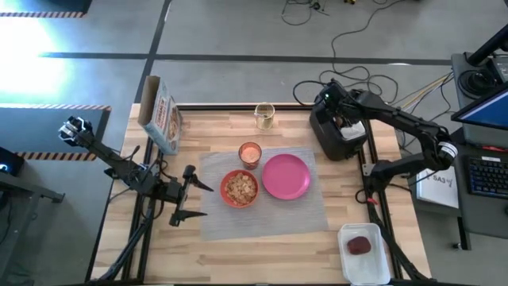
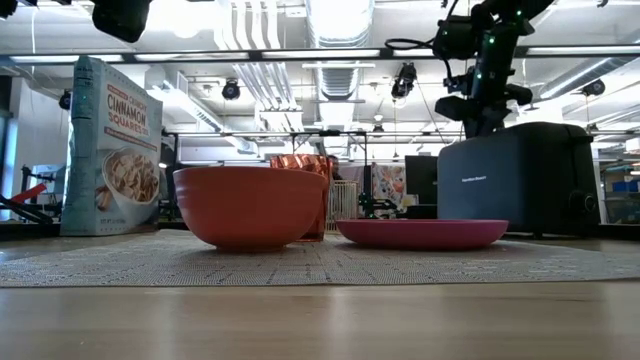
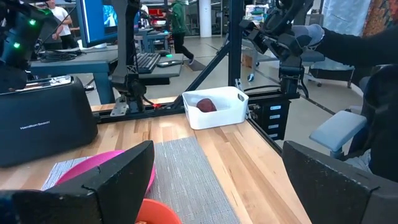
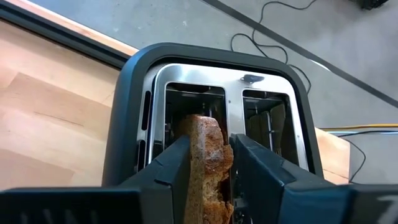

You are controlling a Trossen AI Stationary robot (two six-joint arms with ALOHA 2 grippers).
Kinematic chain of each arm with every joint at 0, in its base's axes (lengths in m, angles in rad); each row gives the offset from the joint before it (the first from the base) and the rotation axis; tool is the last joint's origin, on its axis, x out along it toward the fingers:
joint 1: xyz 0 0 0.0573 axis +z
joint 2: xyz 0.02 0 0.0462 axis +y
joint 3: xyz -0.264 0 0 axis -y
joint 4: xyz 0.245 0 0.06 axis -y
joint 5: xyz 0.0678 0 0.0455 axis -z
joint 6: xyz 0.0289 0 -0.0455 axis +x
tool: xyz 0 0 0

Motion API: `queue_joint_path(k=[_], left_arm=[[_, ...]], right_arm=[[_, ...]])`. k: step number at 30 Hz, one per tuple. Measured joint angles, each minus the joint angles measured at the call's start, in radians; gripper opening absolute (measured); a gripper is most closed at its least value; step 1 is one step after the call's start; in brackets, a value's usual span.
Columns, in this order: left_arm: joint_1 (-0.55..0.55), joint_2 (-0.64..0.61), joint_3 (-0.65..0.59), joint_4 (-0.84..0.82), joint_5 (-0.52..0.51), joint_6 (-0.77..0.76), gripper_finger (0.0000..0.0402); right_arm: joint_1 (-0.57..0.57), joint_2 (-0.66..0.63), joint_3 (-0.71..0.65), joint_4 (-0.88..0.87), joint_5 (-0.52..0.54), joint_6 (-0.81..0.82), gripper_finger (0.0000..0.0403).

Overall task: Arrange a breakfast setting
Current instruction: Put the bagel on the pink plate

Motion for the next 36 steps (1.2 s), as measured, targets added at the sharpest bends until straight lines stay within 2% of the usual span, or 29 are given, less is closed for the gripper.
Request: queue_joint_path(k=[16, 27, 36], left_arm=[[0.0, 0.0, 0.0, -0.008, 0.0, 0.0, 0.0336], [0.0, 0.0, 0.0, -0.014, 0.0, 0.0, 0.0336], [0.0, 0.0, 0.0, -0.013, 0.0, 0.0, 0.0336]], right_arm=[[0.0, 0.0, 0.0, 0.0, -0.047, -0.046, 0.0107], [0.0, 0.003, -0.006, -0.008, -0.058, -0.052, 0.0025], [0.0, 0.001, 0.011, -0.016, -0.057, -0.088, 0.0015]])
